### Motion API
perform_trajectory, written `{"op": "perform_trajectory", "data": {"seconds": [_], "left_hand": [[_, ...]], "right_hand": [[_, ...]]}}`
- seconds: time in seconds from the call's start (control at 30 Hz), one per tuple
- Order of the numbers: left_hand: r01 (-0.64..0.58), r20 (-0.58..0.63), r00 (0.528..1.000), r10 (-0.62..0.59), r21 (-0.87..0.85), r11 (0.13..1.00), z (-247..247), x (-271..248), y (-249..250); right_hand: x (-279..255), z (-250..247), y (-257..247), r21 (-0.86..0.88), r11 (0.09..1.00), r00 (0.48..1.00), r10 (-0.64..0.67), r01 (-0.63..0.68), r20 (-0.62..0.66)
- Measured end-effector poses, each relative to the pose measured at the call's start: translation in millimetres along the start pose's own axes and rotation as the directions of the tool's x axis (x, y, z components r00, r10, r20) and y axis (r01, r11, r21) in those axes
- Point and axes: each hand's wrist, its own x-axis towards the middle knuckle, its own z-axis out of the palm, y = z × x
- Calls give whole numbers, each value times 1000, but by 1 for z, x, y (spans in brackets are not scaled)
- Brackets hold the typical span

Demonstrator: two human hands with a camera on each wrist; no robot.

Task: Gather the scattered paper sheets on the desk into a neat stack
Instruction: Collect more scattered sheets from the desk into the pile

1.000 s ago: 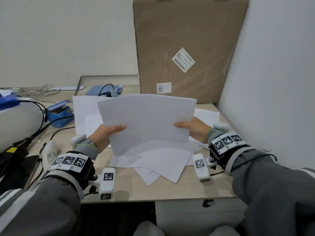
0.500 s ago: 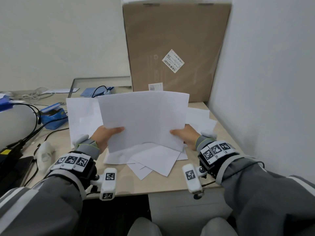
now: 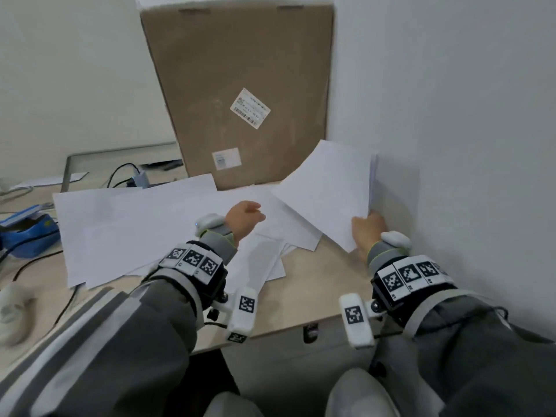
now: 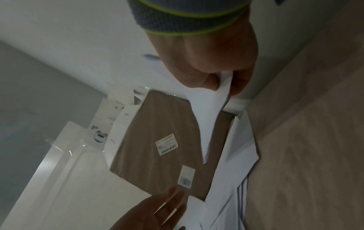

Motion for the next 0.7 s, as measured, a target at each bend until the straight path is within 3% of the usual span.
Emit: {"op": "perform_trajectory", "data": {"seconds": [0.1, 0.2, 0.3, 0.43, 0.7], "left_hand": [[-83, 358, 932, -59, 370, 925, 47, -2, 18], [-129, 458, 879, -135, 501, 856, 73, -9, 28], [-166, 474, 863, -176, 595, 786, 91, -13, 30], [-141, 402, 883, -245, 722, 677, 102, -16, 27], [-119, 292, 878, -379, 901, 418, 48, -30, -7]], "right_hand": [[9, -19, 6, 18, 1000, 998, -3, 4, -67], [8, -22, 9, 5, 1000, 998, -11, 11, -65], [8, -21, 13, 4, 1000, 998, -14, 15, -65], [10, -25, 18, 59, 998, 999, 19, -16, -49], [-3, -23, 17, 155, 983, 995, 95, -94, -5]]}}
